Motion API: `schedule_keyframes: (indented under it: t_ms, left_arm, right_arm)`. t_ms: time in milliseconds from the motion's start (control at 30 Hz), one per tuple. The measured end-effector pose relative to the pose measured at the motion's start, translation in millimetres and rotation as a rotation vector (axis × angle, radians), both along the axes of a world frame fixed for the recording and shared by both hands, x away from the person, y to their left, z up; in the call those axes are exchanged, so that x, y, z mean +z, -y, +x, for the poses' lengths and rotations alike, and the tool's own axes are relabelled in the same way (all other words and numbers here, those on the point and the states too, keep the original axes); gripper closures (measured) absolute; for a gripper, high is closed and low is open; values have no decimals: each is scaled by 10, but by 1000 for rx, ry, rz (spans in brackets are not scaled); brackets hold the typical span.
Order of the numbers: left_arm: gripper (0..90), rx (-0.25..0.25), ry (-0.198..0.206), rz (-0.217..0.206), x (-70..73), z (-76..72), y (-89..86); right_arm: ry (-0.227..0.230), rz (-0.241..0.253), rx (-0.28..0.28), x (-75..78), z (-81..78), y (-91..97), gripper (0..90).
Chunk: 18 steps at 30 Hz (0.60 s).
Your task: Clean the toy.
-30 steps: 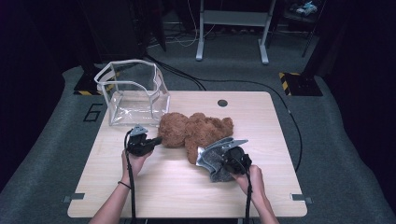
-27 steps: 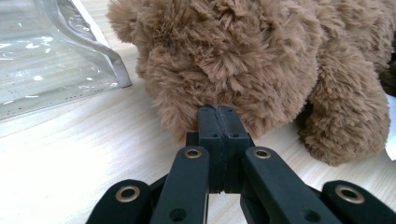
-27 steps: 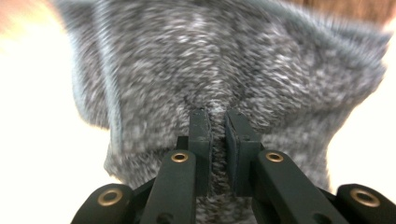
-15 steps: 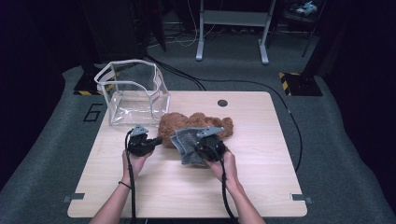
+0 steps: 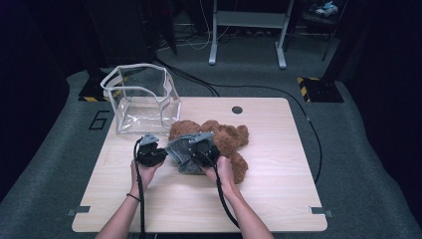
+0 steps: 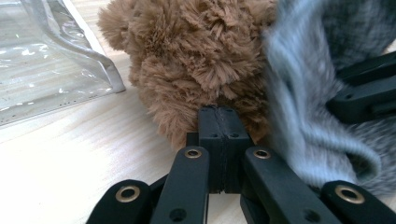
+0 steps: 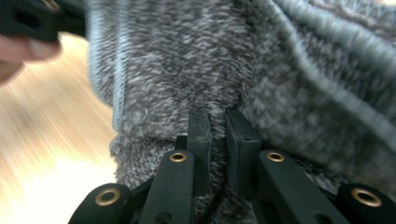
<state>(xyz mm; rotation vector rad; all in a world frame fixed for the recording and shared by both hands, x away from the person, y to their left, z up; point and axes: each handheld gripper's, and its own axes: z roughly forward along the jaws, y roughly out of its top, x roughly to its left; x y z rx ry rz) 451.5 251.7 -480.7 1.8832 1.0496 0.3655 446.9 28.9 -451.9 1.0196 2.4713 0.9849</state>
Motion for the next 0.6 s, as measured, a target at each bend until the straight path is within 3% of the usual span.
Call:
schedule_keyframes:
  t_ms: [267, 600]
  left_arm:
    - [900, -11, 2, 2, 5, 8, 29]
    - [900, -9, 5, -6, 13, 20, 27]
  right_arm:
    - [-17, -54, -2, -72, -15, 156, 821]
    - [-60, -91, -30, -141, -153, 413, 824]
